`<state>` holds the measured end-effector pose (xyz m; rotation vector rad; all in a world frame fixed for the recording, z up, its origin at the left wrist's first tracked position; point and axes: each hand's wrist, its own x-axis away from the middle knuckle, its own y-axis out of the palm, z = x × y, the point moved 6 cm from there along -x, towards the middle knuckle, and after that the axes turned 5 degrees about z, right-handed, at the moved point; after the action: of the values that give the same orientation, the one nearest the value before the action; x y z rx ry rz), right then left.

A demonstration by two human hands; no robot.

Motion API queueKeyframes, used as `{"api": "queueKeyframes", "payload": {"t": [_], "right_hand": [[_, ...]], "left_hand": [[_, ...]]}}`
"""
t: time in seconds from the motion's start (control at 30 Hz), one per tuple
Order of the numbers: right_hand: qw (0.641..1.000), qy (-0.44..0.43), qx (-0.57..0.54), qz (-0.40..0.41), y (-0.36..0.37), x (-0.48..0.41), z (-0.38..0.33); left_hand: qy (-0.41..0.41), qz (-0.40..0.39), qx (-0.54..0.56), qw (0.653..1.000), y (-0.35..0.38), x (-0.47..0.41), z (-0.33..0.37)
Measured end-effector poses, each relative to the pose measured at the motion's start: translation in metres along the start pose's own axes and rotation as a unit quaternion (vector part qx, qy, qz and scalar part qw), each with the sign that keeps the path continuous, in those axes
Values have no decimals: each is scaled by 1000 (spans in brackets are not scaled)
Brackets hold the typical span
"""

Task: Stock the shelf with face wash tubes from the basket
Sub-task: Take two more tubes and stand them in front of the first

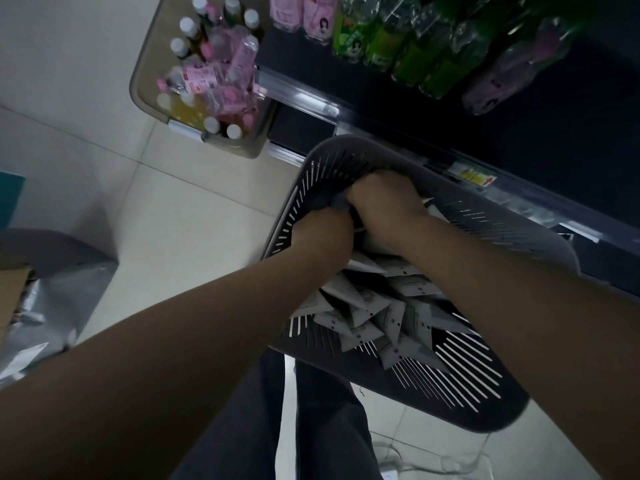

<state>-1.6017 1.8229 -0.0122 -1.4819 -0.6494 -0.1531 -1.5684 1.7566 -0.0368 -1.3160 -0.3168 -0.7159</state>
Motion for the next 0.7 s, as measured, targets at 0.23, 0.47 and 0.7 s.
{"api": "queueKeyframes", "payload": {"t": [0.23,0.47,0.7], "right_hand": [[999,-12,6,32,-2,4,0],[998,-24,28,42,-14,14,0],[996,-28,31,77,-47,33,2]], "left_hand": [[34,32,-46,998,-5,5,-2],[37,37,-41,998,-16,16,-2],[74,80,-47,993,-47,41,2]]}}
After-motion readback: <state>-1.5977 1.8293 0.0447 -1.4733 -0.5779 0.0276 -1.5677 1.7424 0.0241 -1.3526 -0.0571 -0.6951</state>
